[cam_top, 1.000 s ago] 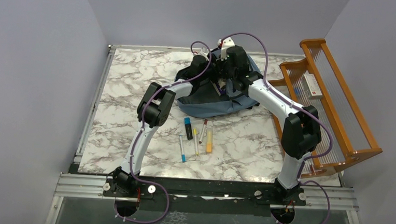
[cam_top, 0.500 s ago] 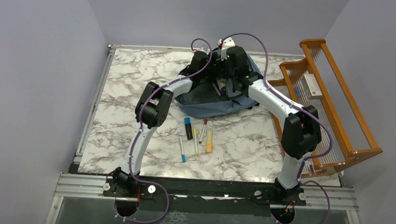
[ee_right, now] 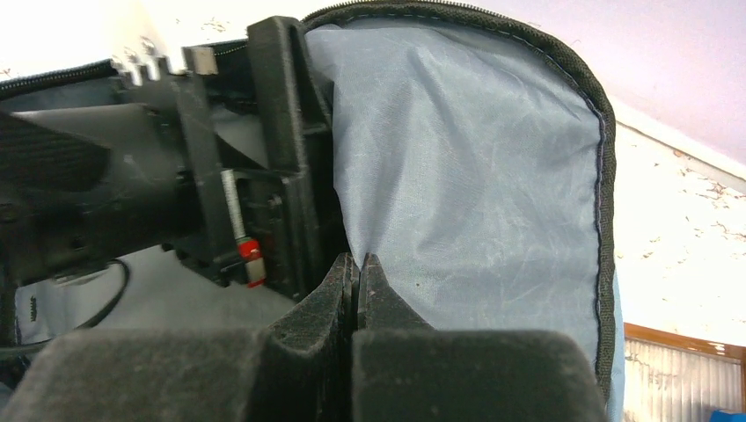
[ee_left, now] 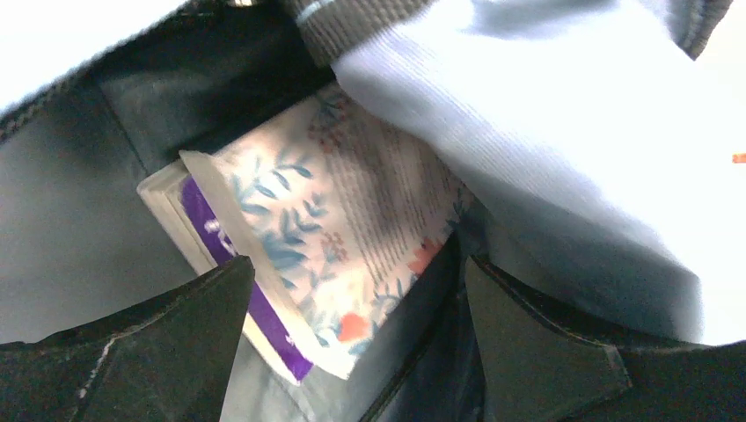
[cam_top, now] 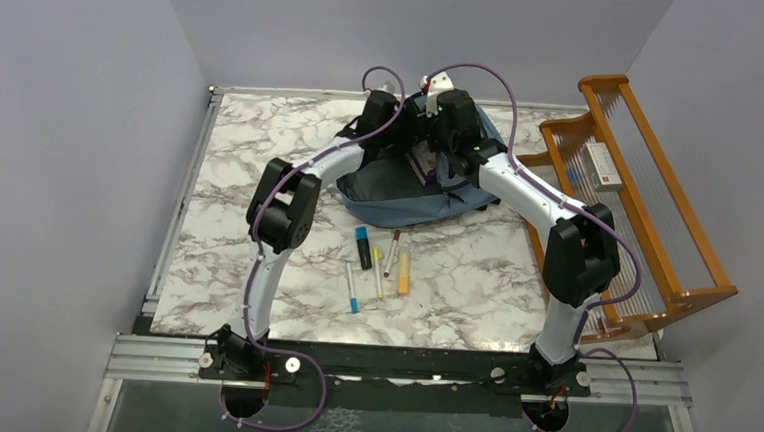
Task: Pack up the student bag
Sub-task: Place the book in the student bag, then adjust the student bag at the center of the board.
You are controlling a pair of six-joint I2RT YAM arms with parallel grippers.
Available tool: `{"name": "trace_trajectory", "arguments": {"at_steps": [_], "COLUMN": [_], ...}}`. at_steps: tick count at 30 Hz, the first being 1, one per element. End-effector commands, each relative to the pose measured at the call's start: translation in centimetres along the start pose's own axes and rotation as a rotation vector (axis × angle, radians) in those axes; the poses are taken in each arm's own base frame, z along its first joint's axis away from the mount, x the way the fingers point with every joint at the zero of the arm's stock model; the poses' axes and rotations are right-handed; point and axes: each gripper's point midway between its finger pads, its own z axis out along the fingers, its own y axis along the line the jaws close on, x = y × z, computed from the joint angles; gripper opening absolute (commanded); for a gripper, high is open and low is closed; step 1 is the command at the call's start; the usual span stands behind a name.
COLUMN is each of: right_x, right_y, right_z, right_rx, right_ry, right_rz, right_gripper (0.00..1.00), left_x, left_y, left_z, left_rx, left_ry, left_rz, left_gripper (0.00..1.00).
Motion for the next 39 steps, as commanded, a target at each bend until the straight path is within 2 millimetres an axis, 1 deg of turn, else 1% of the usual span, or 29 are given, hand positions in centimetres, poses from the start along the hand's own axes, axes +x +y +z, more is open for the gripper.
{"name": "trace_trajectory", "arguments": {"at_steps": [1,5,9,13,14,15,17,23,26,29,32,34,37,39], "right_x": [-3.0,-2.6,-2.2,-1.4,-1.3,-1.2,-1.0,-0.9,-1.2,-1.3,-1.3,-1.2,-1.1,-1.1], "right_y": [0.2,0.5,1.0,1.6,1.7,1.8,1.9,1.5,1.3,1.4,1.3,1.3,1.4,1.4], "right_z": [-1.4,-1.2,-0.9,-0.9,-0.9,-0.9,-1.0,-1.4,-1.5,-1.6,-1.6,-1.5,-1.4,-1.4], "right_rx": [-0.019,-0.027,-0.051,-0.083,-0.090,-0.097,-0.101,-0.088,-0.082,-0.082,-0.081,-0.081,-0.081,-0.084], "right_ry": [-0.081,-0.071,-0.053,-0.025,-0.019,-0.013,-0.005,-0.011,-0.020,-0.024,-0.026,-0.024,-0.022,-0.021], "right_rz": [0.023,0.024,0.022,0.019,0.018,0.016,0.015,0.004,-0.001,-0.003,-0.003,-0.003,0.000,0.000], "right_gripper": [0.01,0.01,0.01,0.01,0.01,0.01,0.01,0.01,0.01,0.01,0.01,0.01,0.01,0.01], "left_x": [-2.9,-2.1,-1.5,-2.3,-2.7,-3.0,-3.5,-5.1,-5.1,-4.7,-4.2,-3.9,-3.7,-3.4], "left_y": [-4.5,-4.7,-5.6,-6.4,-6.3,-5.9,-4.4,0.1,2.1,4.0,5.9,6.9,7.7,8.3], "left_z": [-4.3,-6.5,-9.0,-11.7,-12.3,-12.9,-14.3,-20.1,-22.7,-24.3,-25.4,-25.7,-25.4,-24.9], "left_rx": [0.085,0.123,0.155,0.153,0.128,0.091,-0.012,-0.281,-0.387,-0.478,-0.552,-0.588,-0.608,-0.616], "left_ry": [-0.074,-0.061,-0.052,-0.089,-0.098,-0.107,-0.113,-0.190,-0.202,-0.192,-0.186,-0.181,-0.167,-0.149], "left_rz": [0.076,0.096,0.152,0.254,0.283,0.309,0.346,0.386,0.396,0.408,0.412,0.414,0.414,0.412], "left_gripper": [0.90,0.90,0.90,0.90,0.90,0.89,0.89,0.89,0.89,0.89,0.87,0.87,0.85,0.82]}}
